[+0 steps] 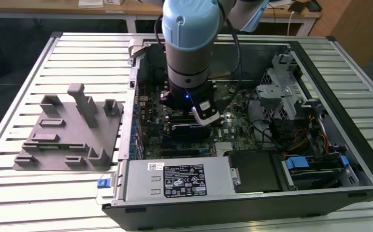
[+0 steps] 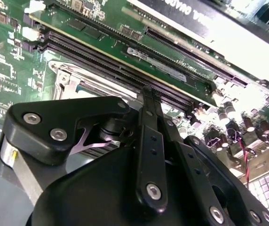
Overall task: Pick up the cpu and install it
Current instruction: 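Install the second cpu locking lever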
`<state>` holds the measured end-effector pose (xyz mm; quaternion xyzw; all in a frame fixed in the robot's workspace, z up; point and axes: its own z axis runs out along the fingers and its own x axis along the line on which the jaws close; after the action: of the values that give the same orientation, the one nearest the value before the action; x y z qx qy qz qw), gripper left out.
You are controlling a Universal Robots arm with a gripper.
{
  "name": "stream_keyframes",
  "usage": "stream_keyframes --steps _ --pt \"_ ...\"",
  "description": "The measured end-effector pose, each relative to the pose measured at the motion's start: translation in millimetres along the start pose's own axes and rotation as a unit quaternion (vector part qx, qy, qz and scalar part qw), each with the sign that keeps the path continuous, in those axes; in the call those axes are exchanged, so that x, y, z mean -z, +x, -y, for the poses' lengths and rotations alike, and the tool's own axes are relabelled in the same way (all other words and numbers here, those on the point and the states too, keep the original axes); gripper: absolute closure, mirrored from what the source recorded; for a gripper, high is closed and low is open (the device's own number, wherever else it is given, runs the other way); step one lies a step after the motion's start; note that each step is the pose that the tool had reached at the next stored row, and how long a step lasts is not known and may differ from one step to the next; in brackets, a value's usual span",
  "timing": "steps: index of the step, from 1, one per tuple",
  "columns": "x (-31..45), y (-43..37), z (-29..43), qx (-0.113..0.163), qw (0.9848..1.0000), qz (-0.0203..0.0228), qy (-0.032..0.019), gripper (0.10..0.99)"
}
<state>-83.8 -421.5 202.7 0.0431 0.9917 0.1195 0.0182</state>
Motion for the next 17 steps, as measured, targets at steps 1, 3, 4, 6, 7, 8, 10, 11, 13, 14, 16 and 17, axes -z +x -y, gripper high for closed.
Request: stream_keyframes --steps 1,3,4,6,7,8,10,11,13,14,16,17 --pt "-0.2 0.7 0.3 0.000 1.0000 0.0004 -0.0051 0.980" --pt "-0.7 2.3 1.0 0.000 0.9999 0.0010 -0.0146 0.980" --pt "-1.0 3.1 1.5 0.000 0.9998 0.0015 -0.0185 0.980" --pt "-1.9 4.4 2.9 0.000 0.9997 0.0025 -0.0240 0.980" --pt "-2.4 5.0 3.7 0.000 0.9997 0.0031 -0.0256 0.980" --pt "-3.1 5.6 4.4 0.000 0.9996 0.0038 -0.0271 0.980" --pt "-4.5 6.8 5.4 0.001 0.9996 0.0052 -0.0295 0.980" --pt "-5.2 7.5 5.7 0.001 0.9995 0.0061 -0.0310 0.980" --pt "-6.5 9.0 6.3 0.001 0.9994 0.0075 -0.0346 0.980" --pt "-7.2 9.9 6.5 0.001 0.9993 0.0082 -0.0368 0.980" --pt "-8.5 11.3 6.9 0.001 0.9991 0.0094 -0.0410 0.980" --pt "-9.2 12.0 7.2 0.001 0.9990 0.0100 -0.0428 0.980"
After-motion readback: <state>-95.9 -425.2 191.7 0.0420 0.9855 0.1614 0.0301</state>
